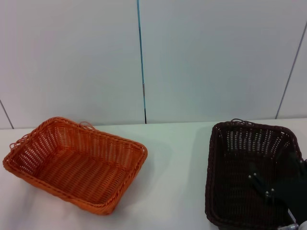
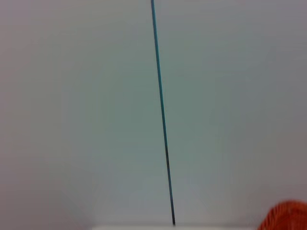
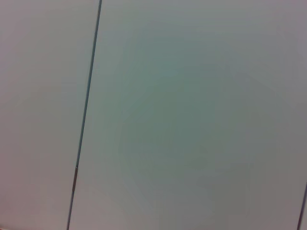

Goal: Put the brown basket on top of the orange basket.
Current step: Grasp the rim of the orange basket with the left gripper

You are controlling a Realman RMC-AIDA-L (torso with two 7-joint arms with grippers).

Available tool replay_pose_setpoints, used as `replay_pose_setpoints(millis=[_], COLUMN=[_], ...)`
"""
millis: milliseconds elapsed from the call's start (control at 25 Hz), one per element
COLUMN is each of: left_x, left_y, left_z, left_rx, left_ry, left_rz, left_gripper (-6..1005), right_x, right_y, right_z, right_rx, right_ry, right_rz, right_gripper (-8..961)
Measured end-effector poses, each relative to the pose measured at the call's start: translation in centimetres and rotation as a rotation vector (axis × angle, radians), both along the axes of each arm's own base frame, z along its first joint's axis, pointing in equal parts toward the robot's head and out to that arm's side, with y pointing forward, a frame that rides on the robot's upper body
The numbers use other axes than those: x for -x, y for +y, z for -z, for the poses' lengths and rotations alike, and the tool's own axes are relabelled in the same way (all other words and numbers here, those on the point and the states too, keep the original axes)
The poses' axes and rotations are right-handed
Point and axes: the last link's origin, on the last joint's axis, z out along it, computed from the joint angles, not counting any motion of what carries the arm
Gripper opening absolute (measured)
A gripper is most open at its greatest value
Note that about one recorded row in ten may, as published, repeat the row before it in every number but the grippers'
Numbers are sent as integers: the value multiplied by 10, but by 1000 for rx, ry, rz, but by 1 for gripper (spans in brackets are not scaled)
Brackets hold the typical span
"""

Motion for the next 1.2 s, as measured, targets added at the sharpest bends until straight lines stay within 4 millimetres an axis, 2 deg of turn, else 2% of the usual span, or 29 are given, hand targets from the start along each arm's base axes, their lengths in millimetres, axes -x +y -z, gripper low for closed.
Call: replay_pose_setpoints(millis=[160,400,1200], left_x=[-3,-6,6], left_y=[-2,-22,-32], left_z=[-3,1,1], left_rx=[-57,-195,-255], left_ry=[12,8,-106], left_rz=[47,167,154], left_gripper=[919,919,919], right_x=[-3,-6,2], right_y=[-1,-1,8], right_z=[2,3,-4], right_rx=[7,10,-10], right_ry=[-3,4,12], right_rz=[9,22,-4], right_gripper=[923,923,923])
